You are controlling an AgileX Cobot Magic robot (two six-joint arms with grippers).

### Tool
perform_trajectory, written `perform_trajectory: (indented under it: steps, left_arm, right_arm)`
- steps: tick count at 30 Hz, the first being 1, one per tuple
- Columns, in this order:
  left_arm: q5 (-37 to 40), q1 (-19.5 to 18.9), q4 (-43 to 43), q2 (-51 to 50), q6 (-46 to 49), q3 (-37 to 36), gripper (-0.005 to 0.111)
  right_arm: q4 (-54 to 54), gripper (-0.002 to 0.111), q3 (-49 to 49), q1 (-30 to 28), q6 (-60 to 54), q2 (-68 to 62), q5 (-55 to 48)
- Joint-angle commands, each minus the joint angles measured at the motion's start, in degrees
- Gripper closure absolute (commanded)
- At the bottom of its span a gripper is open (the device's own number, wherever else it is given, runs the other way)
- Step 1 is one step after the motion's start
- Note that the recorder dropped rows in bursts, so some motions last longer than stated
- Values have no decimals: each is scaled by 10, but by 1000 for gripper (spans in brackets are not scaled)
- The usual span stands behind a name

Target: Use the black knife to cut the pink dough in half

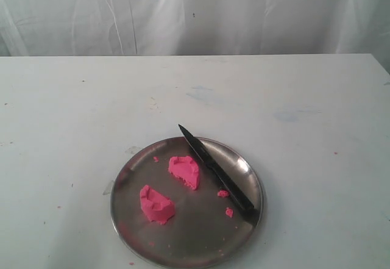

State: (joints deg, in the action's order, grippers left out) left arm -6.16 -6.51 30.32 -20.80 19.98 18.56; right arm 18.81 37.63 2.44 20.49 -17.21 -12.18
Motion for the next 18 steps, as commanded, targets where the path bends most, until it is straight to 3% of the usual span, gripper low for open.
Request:
perform_trajectory:
  steps: [1,8,18]
  left_arm:
    - [2,-2,7,4,-5,-1,107]
    - [2,-2,7,4,-5,-1,107]
    - [2,-2,7,4,-5,-1,107]
  right_arm:
    - [1,108,-3,-2,2,17,-5]
    - [-14,108,-5,-2,5,17,12]
    - [-13,108,-107,-2,-9,132,331]
